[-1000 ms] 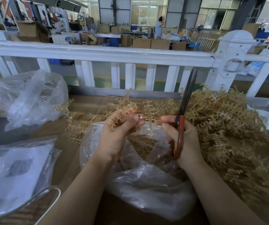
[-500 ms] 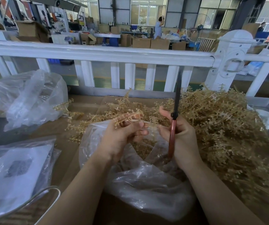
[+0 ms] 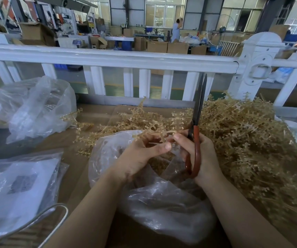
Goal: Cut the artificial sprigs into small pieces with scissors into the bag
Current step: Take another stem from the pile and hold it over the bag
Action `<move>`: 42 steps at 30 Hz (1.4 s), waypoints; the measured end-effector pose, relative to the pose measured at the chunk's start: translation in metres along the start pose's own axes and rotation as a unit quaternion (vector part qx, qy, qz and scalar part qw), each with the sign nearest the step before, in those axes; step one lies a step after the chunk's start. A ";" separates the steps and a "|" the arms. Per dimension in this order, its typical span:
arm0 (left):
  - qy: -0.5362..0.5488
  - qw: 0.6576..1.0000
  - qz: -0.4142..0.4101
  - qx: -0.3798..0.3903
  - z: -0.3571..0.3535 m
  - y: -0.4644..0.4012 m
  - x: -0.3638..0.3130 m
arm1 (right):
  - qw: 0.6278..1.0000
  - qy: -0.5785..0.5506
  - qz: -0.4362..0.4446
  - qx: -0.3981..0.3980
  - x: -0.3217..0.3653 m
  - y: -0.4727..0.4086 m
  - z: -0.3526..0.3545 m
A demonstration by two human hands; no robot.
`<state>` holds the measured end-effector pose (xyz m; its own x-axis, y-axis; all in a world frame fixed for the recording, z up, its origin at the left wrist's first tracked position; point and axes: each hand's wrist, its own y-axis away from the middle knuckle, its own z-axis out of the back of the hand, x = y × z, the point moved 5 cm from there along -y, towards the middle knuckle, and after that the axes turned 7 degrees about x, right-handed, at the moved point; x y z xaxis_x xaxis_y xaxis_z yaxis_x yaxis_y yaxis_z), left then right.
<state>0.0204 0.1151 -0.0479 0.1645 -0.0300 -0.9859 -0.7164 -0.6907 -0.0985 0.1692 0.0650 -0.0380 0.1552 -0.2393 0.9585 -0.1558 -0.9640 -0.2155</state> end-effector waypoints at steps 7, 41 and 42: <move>0.013 0.986 -0.035 0.162 -0.018 0.003 -0.008 | 0.995 -0.062 -0.080 -0.008 -0.013 -0.009 0.000; 0.086 0.995 0.029 -0.037 -0.004 0.004 -0.007 | 0.999 0.039 -0.017 0.032 -0.003 -0.002 -0.009; 0.092 0.995 0.022 -0.046 -0.002 0.004 -0.008 | 0.998 0.045 -0.011 0.035 -0.002 -0.002 -0.010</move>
<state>0.0174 0.1108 -0.0398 0.2608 -0.1873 -0.9470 -0.6626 -0.7482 -0.0344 0.1596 0.0687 -0.0380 0.0685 -0.2087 0.9756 -0.0851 -0.9755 -0.2027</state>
